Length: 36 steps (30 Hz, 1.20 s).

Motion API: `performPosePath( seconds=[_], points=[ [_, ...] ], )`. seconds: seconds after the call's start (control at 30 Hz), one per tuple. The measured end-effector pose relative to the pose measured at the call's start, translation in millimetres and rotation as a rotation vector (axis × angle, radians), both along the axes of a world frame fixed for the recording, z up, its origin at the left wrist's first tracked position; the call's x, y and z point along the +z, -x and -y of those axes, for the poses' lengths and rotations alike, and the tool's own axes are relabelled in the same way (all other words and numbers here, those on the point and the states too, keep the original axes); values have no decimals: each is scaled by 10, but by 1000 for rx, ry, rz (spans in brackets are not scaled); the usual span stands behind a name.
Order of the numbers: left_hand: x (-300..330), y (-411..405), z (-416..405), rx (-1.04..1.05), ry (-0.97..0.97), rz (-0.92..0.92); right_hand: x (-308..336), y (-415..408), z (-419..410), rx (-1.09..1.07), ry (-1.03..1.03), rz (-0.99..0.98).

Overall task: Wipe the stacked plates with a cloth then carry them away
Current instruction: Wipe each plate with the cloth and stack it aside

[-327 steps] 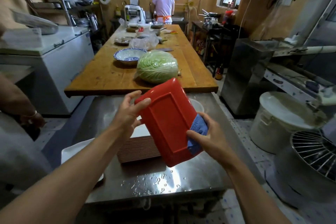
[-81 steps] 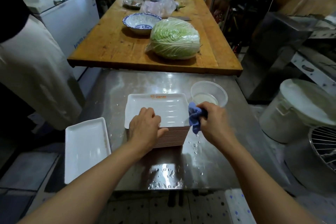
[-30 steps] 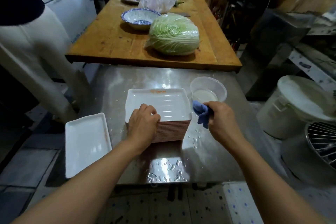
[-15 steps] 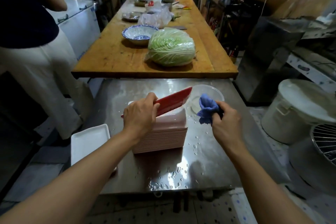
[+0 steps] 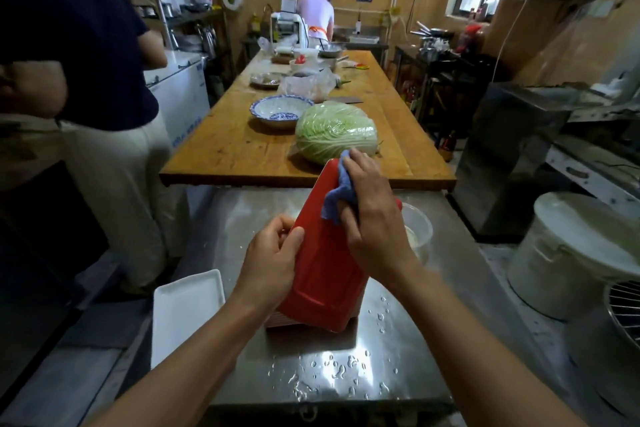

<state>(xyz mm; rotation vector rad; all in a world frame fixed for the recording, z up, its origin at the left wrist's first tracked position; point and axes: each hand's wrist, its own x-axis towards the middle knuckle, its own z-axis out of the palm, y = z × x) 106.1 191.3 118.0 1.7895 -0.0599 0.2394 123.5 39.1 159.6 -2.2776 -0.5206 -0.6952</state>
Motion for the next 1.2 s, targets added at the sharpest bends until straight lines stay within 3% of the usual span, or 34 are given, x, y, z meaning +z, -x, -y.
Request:
performPosePath(
  seconds=[0.33,0.73,0.87,0.97,1.07,1.2],
  points=[
    [-1,80,-67,28,294,-79,-39,-167,67,-88,253,86],
    [92,21,263,94,546,-132,-326,25,141,-269,-216,-145],
    [181,-91,322,132,587,-67,-575,321,87,-257,-315,-278],
    [166,-87,379,124,599,-43,-581,382,212,-177,-520,-417],
    [107,-49,396,27,678,-91,-399,332,416,-14,-731,-570],
    [130,-90,287,-221,670,-199,-220,309,583,16,-647,-547]
  ],
)
